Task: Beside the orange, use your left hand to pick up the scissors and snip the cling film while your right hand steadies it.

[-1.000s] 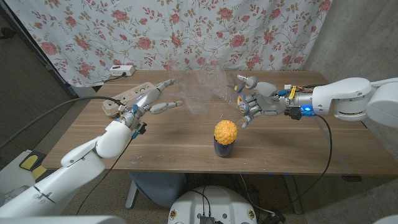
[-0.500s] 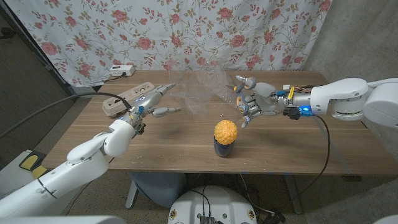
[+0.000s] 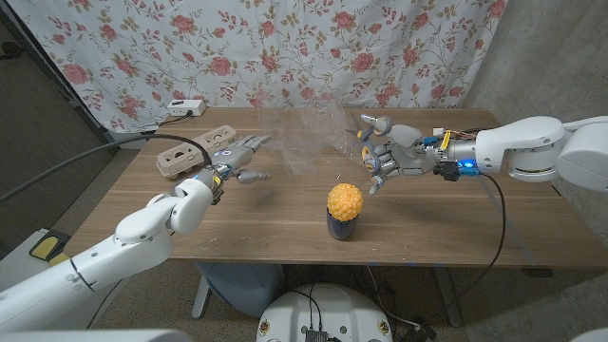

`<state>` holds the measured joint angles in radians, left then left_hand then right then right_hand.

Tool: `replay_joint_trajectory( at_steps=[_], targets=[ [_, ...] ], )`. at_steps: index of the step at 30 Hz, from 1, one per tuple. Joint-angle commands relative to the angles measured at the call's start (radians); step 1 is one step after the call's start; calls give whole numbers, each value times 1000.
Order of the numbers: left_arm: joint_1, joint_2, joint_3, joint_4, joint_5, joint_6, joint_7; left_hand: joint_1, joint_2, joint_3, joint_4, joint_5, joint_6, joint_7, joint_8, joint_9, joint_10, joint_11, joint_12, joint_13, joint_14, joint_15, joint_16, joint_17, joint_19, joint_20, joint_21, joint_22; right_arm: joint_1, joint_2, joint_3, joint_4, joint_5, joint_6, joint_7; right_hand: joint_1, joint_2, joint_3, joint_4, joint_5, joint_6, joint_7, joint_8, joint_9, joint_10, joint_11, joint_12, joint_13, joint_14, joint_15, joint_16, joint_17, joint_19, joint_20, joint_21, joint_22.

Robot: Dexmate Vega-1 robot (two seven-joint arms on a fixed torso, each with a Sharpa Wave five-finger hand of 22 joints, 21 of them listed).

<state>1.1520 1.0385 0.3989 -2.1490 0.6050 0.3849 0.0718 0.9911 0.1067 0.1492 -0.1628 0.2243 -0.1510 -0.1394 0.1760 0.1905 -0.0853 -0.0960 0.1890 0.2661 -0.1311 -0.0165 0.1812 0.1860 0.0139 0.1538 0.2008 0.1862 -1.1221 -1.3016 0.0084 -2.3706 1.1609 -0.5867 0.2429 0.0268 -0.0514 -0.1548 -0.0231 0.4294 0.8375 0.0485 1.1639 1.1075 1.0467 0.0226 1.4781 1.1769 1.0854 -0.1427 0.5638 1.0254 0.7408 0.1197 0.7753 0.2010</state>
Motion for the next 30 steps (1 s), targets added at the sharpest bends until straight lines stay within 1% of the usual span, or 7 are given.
replay_joint_trajectory(
  at_steps=[1, 5, 9, 11, 17, 20, 30],
  targets=[
    [-97, -21, 118, 32, 122, 74, -70, 1, -15, -1, 4, -15, -43, 1, -2, 2, -37, 6, -5, -3, -18, 1, -1, 0, -13, 5, -3, -1, -33, -4, 34, -6, -4, 9, 8, 12, 1, -180, 170, 5, 52, 44, 193, 62, 9, 2, 8, 6, 1, -3, 11, 4, 14, 0, -6, 2],
    [-138, -55, 172, 51, 183, 78, -85, -16, -26, -8, 12, -26, -69, 6, -4, 2, -54, 6, -3, -6, -25, 3, -1, 1, -16, 4, -3, -1, -33, 1, 29, -6, -11, 15, 15, 13, 2, -180, 170, 5, 54, 46, 192, 58, 7, -2, 5, 1, 1, -2, 12, 3, 14, 0, -8, 2],
    [-161, -88, 200, 77, 211, 72, -71, -27, -32, -13, 17, -31, -88, 7, -4, 2, -73, 9, -4, -9, -34, 8, -1, 1, -21, 5, -4, -1, -31, 0, 25, -9, -12, 13, 20, 14, 3, -179, 170, 5, 50, 44, 199, 71, 3, -2, 7, 5, 3, -1, 12, -2, 15, 0, -9, 1],
    [-166, -103, 211, 90, 223, 69, -57, -34, -35, -15, 20, -33, -101, 11, -4, 2, -84, 13, -4, -10, -42, 8, -2, 1, -25, 5, -4, -1, -37, 1, 30, -9, -11, 14, 24, 14, 4, -179, 170, 5, 53, 45, 193, 60, 3, -3, 9, 8, 0, -2, 14, 2, 15, 0, -9, 1],
    [-178, -134, 230, 129, 228, 52, -27, -13, -11, 6, 14, -31, -120, 15, 3, 2, -106, 19, 1, -15, -55, 15, 0, 1, -39, 10, -6, -1, -53, 7, 39, -4, -12, 13, 25, 17, 8, -178, 170, 4, 49, 46, 201, 73, 2, -4, 13, 14, -1, -2, 15, 0, 15, -1, -12, 1],
    [-184, -141, 238, 139, 234, 53, -28, -11, -10, 7, 13, -31, -123, 14, 3, 2, -106, 19, 2, -16, -55, 16, 0, 0, -40, 11, -6, -1, -55, 8, 37, -2, -18, 16, 29, 17, 8, -178, 170, 4, 54, 43, 194, 59, 5, -4, 12, 11, 1, -4, 15, -3, 16, -1, -13, 2],
    [-205, -153, 239, 168, 206, 41, -30, -13, -12, 8, 14, -34, -123, 11, 7, 1, -101, 18, 9, -17, -53, 15, 3, 0, -38, 10, -4, -1, -16, 8, -2, 8, -16, 11, 32, 21, 11, -178, 168, 3, 49, 43, 200, 68, 3, -4, 17, 17, 0, -4, 22, 2, 18, -2, -16, 2]
  ],
)
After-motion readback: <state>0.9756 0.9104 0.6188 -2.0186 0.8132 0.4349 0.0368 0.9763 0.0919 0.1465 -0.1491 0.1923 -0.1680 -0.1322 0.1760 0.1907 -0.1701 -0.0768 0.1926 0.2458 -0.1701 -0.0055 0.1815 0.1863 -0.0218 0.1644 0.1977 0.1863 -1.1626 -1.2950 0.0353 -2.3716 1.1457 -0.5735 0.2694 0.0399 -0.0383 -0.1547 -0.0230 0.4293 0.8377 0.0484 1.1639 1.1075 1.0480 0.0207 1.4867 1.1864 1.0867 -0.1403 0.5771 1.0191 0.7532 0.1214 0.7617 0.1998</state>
